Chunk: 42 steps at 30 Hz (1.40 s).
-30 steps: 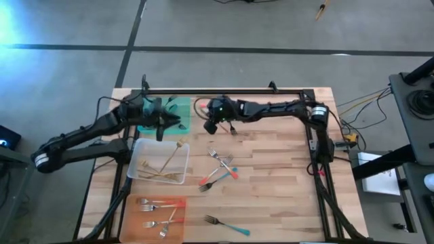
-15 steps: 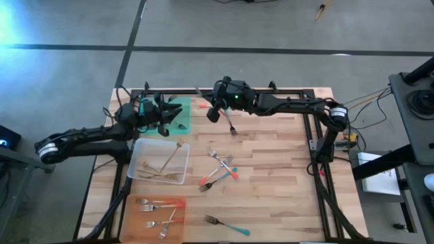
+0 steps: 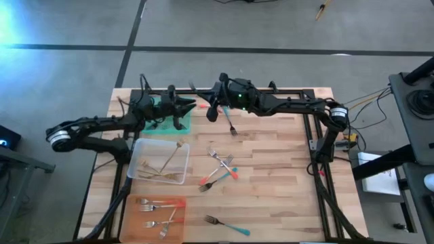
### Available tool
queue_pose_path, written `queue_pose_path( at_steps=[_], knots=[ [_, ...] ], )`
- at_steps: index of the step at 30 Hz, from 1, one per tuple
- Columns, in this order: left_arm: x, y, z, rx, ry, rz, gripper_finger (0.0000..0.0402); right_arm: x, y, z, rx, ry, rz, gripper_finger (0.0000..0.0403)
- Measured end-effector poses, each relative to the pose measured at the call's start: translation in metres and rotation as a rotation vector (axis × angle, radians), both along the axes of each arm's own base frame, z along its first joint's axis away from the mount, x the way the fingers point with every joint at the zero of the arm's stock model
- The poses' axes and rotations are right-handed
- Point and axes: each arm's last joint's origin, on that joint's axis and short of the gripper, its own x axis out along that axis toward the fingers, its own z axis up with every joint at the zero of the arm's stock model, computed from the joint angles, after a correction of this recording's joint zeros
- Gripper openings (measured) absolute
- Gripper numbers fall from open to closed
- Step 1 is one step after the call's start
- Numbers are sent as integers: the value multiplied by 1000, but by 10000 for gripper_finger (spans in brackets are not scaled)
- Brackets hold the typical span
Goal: Sort silverware by color (type)
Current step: Put the orange fork into the orange bin
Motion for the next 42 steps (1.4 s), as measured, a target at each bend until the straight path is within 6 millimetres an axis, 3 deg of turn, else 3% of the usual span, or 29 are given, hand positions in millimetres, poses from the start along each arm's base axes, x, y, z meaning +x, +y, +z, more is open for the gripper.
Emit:
queue_pose_path(
  at_steps=[6, 15, 24, 42],
  knots=[
    [9, 5, -10, -1, 36, -16, 64, 1, 2, 4, -8, -42, 73, 9],
    [19, 11, -9, -12, -69, -36, 64, 3, 4, 4, -35, -57, 150, 9],
    [39, 19, -7, -96, -52, -202, 69, 3, 4, 3, -50, -50, 163, 9],
    [44, 19, -6, -121, -43, -289, 169, 3, 4, 2, -73, -32, 172, 9]
  ],
)
